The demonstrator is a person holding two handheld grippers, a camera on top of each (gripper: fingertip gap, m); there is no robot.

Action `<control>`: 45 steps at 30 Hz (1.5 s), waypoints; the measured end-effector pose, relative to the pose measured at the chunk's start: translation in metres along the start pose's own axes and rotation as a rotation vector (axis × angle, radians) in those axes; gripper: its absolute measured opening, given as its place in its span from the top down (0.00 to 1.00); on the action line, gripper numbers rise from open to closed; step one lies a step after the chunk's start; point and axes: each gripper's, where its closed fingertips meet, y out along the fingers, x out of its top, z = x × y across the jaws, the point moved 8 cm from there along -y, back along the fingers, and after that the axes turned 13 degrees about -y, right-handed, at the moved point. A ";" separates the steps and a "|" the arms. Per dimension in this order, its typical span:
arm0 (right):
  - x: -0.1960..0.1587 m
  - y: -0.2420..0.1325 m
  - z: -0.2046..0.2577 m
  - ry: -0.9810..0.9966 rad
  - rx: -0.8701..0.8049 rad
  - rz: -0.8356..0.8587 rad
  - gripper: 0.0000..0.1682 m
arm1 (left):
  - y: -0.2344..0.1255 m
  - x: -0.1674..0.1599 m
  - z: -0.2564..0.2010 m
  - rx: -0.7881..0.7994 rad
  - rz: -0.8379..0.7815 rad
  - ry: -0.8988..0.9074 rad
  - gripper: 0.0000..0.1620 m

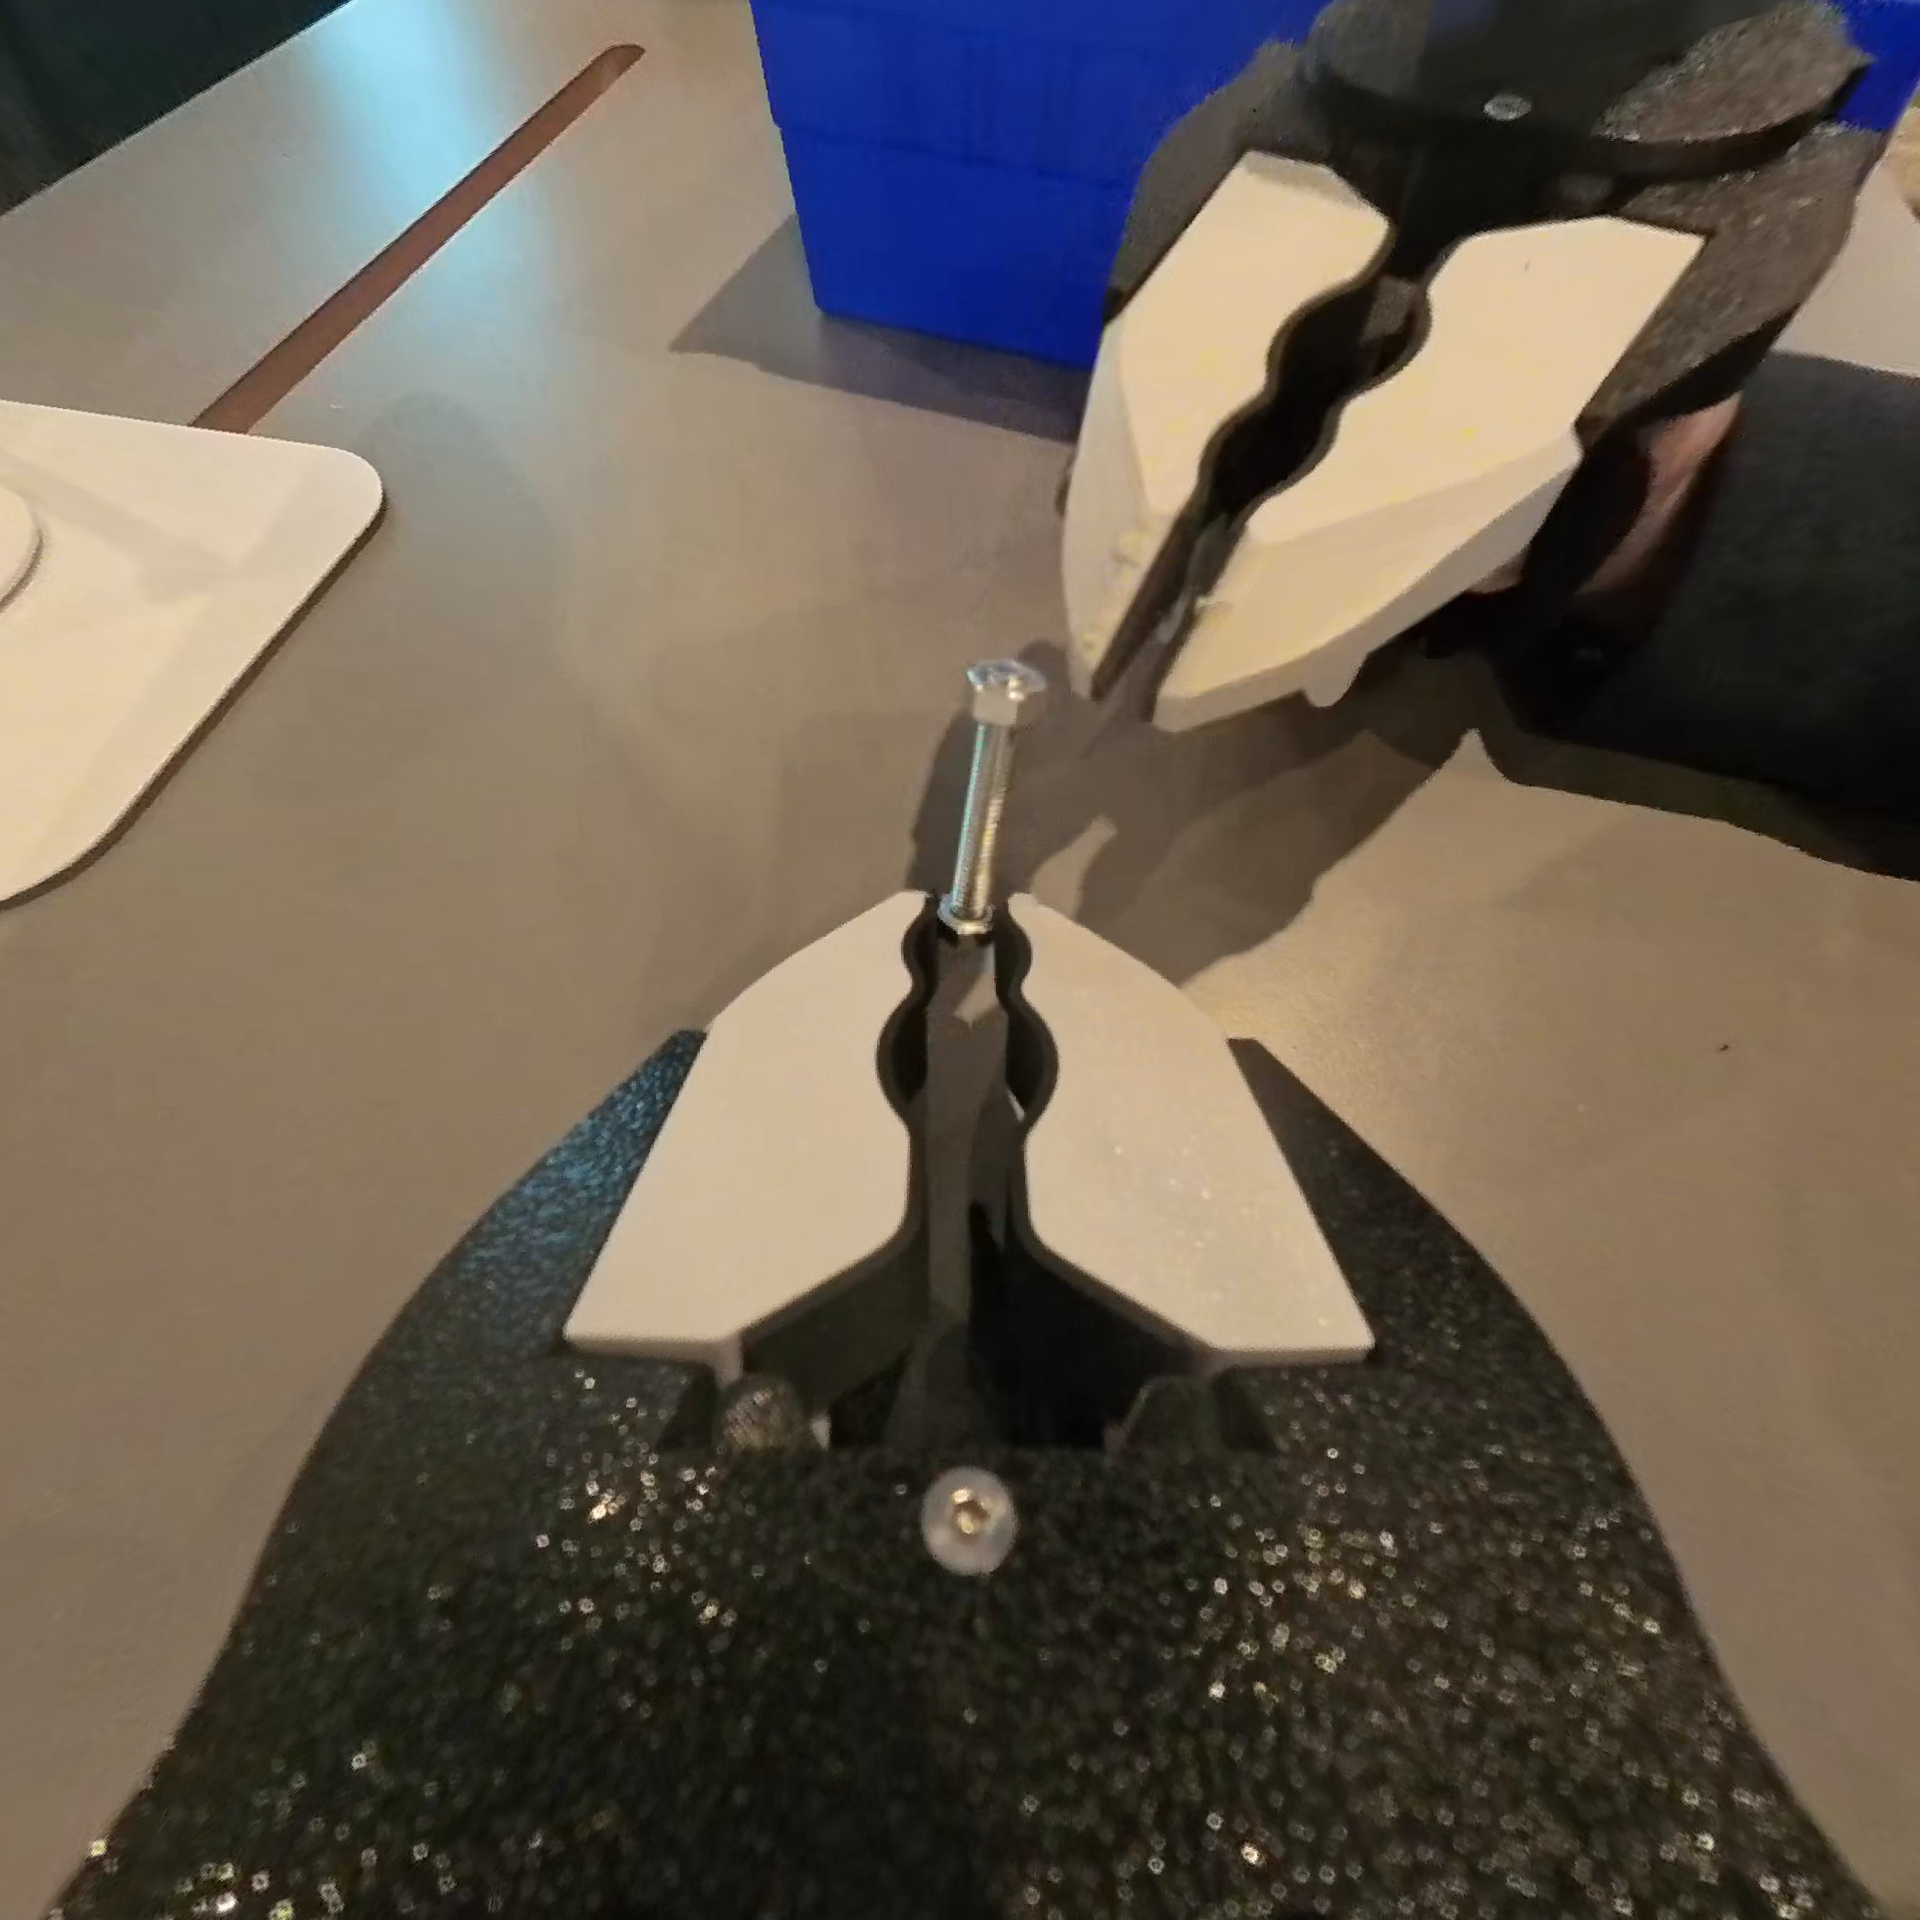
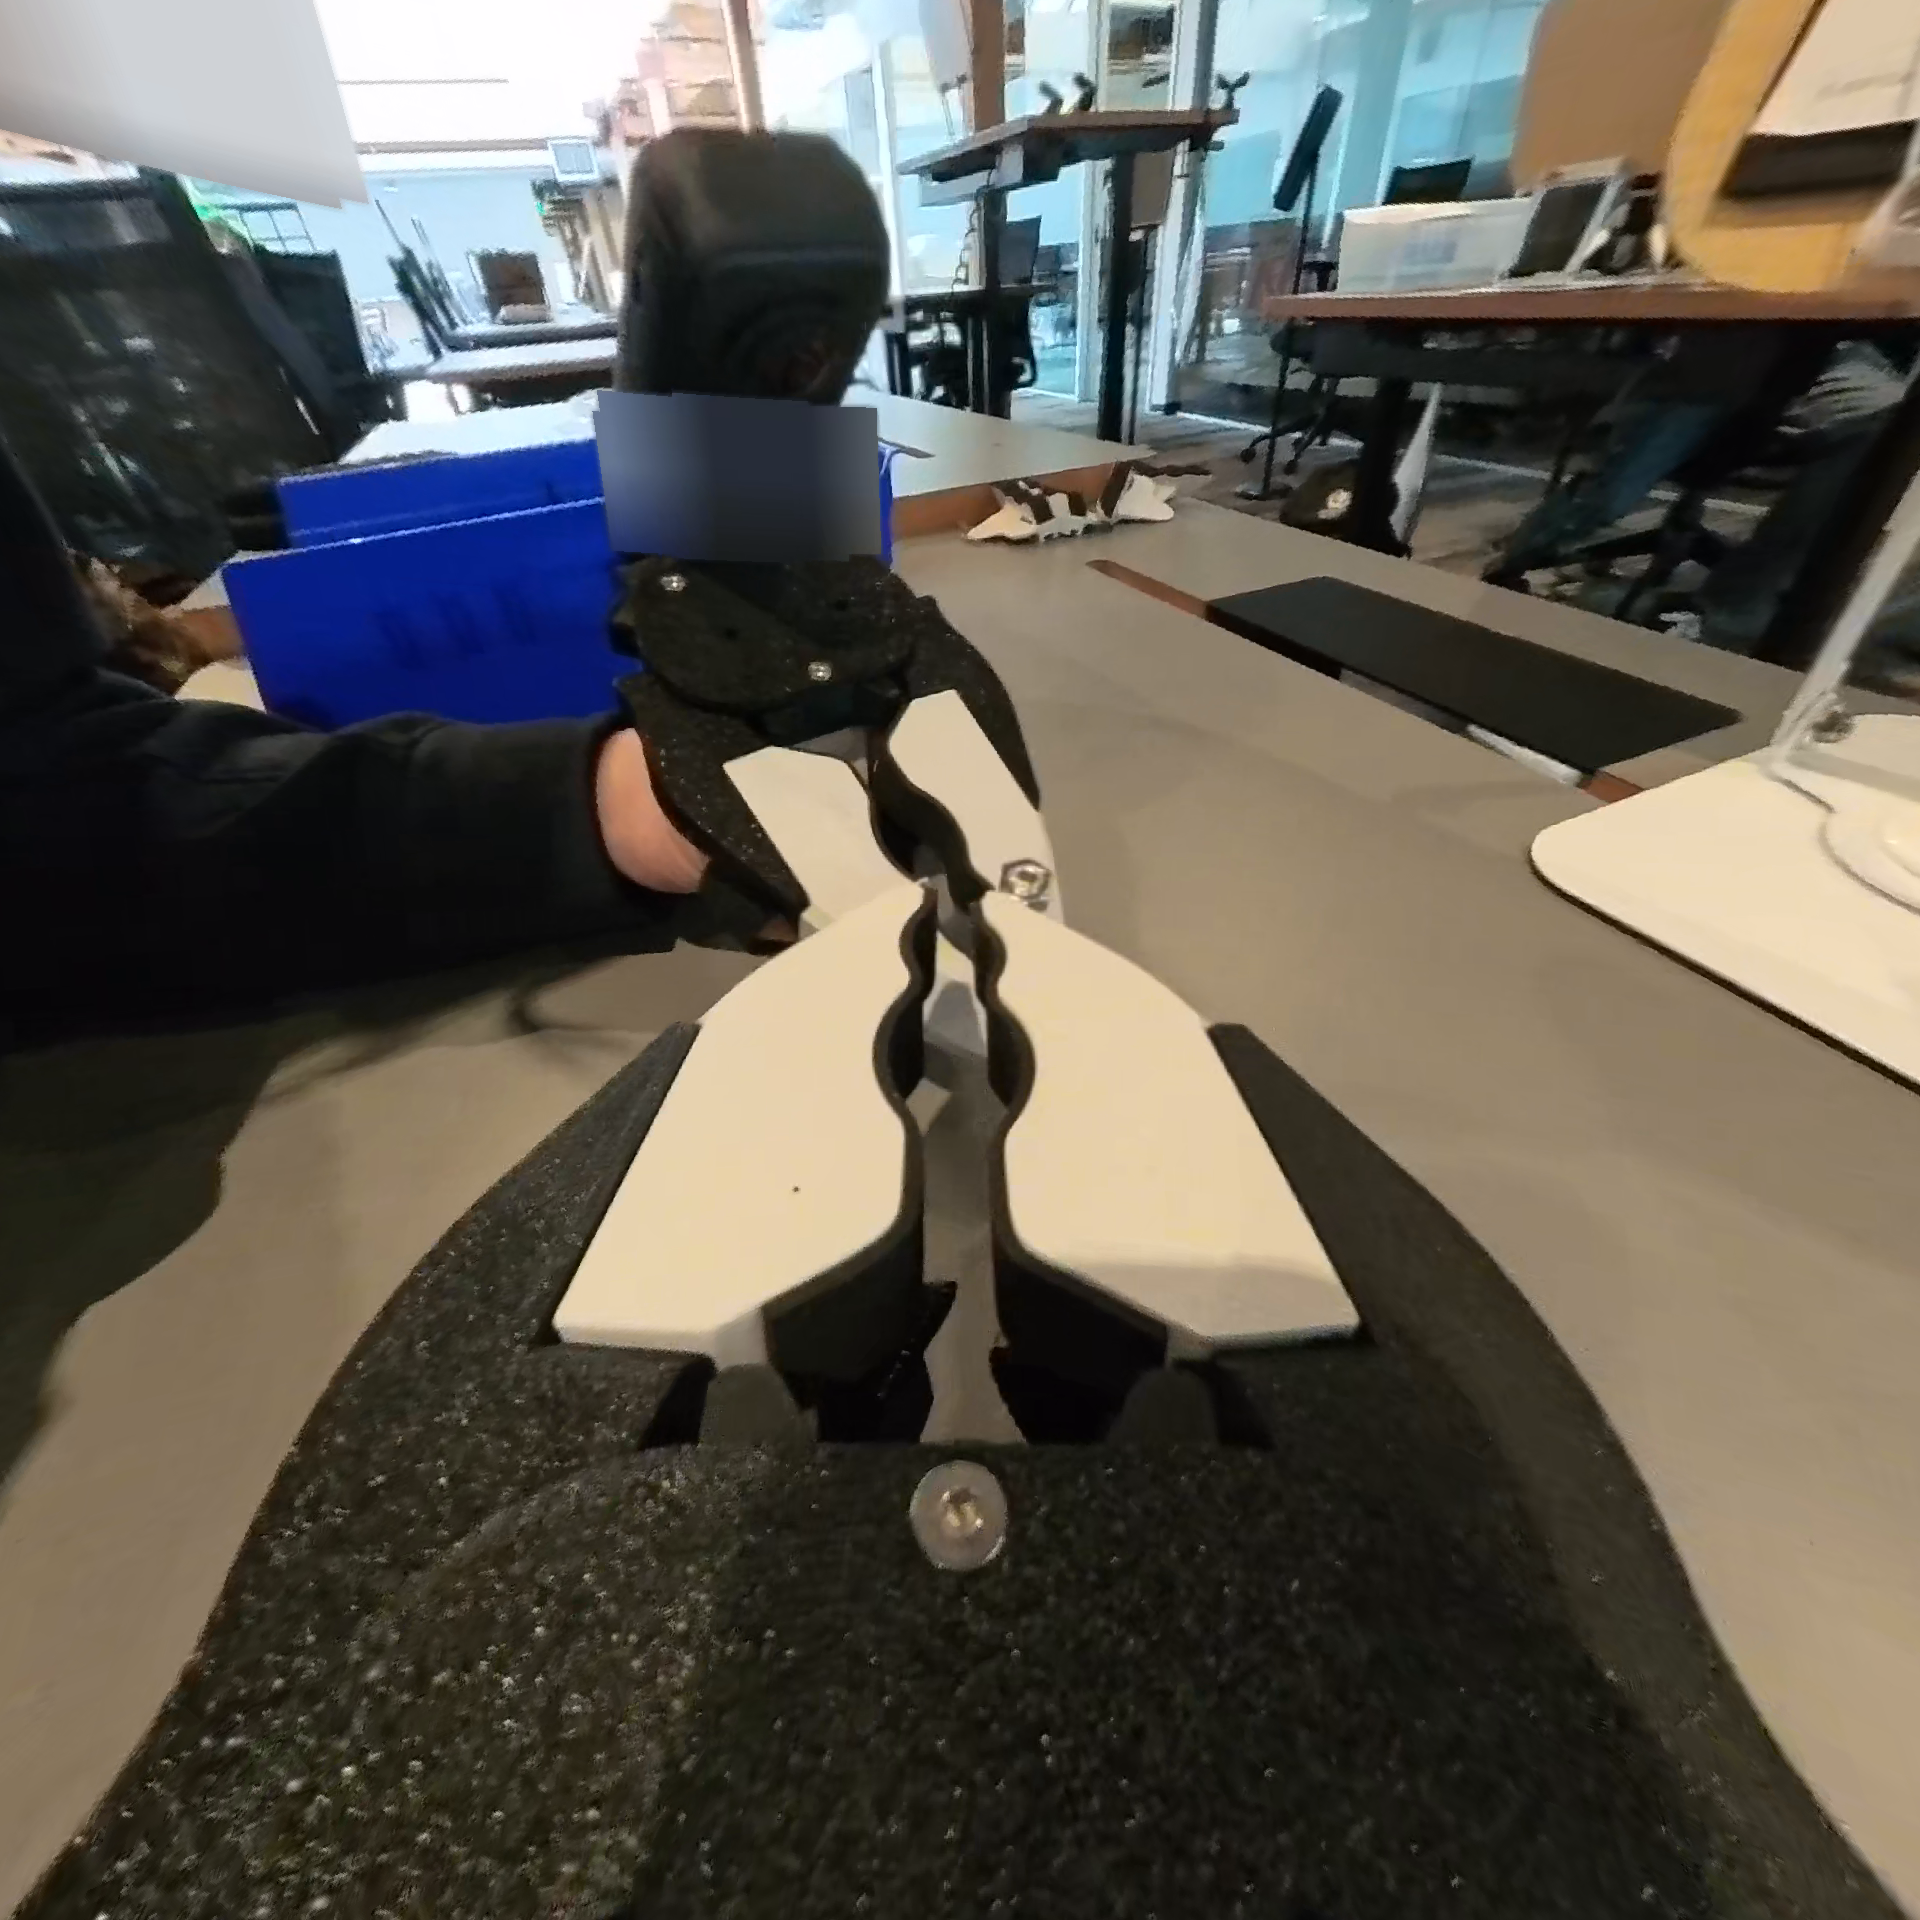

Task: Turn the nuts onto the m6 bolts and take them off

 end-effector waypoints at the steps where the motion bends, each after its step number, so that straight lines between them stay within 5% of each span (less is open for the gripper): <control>1: 0.000 -0.001 -0.001 0.003 -0.015 -0.010 0.95 | 0.000 0.000 0.000 0.000 0.000 0.000 0.94; 7: 0.000 0.004 -0.002 -0.035 -0.073 0.015 0.84 | 0.000 0.000 0.000 -0.002 0.001 0.000 0.94; 11: 0.000 0.001 0.003 -0.023 0.034 0.006 0.96 | 0.000 0.000 0.000 0.001 0.005 0.003 0.94; 21: 0.000 0.002 -0.002 -0.033 -0.057 0.012 0.86 | 0.000 0.000 0.000 -0.003 0.002 0.001 0.94; 26: 0.000 0.000 0.001 -0.003 0.025 -0.009 0.97 | 0.000 0.000 0.000 -0.003 0.000 -0.001 0.94; 33: 0.000 0.003 -0.003 -0.028 -0.072 0.014 0.85 | 0.000 0.000 0.000 -0.003 -0.001 -0.002 0.94; 37: 0.000 0.002 0.003 -0.017 0.027 0.002 0.98 | -0.001 0.000 0.000 -0.003 -0.001 -0.002 0.94; 45: 0.000 0.004 -0.003 -0.022 -0.073 0.027 0.86 | -0.001 0.000 0.000 -0.004 -0.001 -0.002 0.94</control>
